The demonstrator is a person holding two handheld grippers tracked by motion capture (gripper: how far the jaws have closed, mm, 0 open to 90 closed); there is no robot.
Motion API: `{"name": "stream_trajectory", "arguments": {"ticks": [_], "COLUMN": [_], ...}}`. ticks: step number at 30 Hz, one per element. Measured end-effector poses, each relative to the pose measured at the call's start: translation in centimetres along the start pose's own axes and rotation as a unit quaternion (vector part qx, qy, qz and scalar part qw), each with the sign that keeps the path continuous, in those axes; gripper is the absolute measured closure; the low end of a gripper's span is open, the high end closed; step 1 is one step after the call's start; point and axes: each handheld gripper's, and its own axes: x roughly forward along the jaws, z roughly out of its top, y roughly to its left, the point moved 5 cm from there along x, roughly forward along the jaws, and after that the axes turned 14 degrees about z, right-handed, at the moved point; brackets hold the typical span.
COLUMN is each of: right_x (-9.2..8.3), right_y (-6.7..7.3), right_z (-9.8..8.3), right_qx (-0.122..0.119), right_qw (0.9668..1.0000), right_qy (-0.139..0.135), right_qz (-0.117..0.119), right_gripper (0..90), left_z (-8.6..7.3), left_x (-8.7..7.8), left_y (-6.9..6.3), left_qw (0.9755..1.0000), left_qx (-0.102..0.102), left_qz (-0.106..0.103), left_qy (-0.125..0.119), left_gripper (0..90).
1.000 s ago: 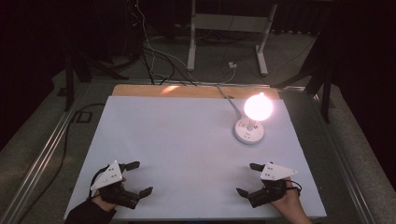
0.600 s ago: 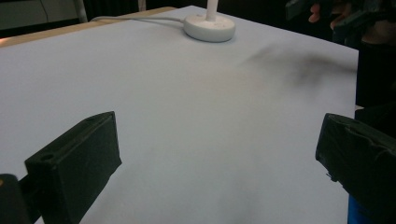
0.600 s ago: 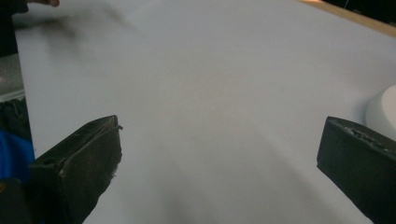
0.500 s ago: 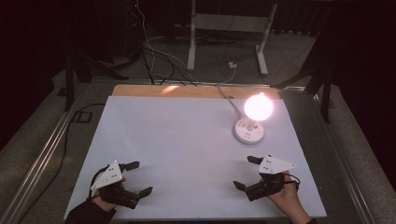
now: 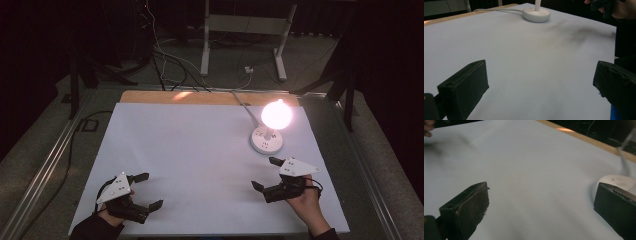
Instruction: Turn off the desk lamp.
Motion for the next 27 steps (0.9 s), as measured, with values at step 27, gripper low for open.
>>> {"name": "stream_trajectory", "arguments": {"ticks": [27], "right_x": [-0.6], "right_y": [-6.5], "right_z": [0.4], "right_qx": [0.076], "right_qw": [0.9881], "right_qy": [-0.019], "right_qz": [-0.132], "right_gripper": [0.0], "left_z": [0.0], "left_x": [0.0], "left_y": [-0.1], "left_qw": [1.0], "left_qx": [0.001], "left_qz": [-0.002], "left_qy": [0.002], "left_gripper": [0.5]}}
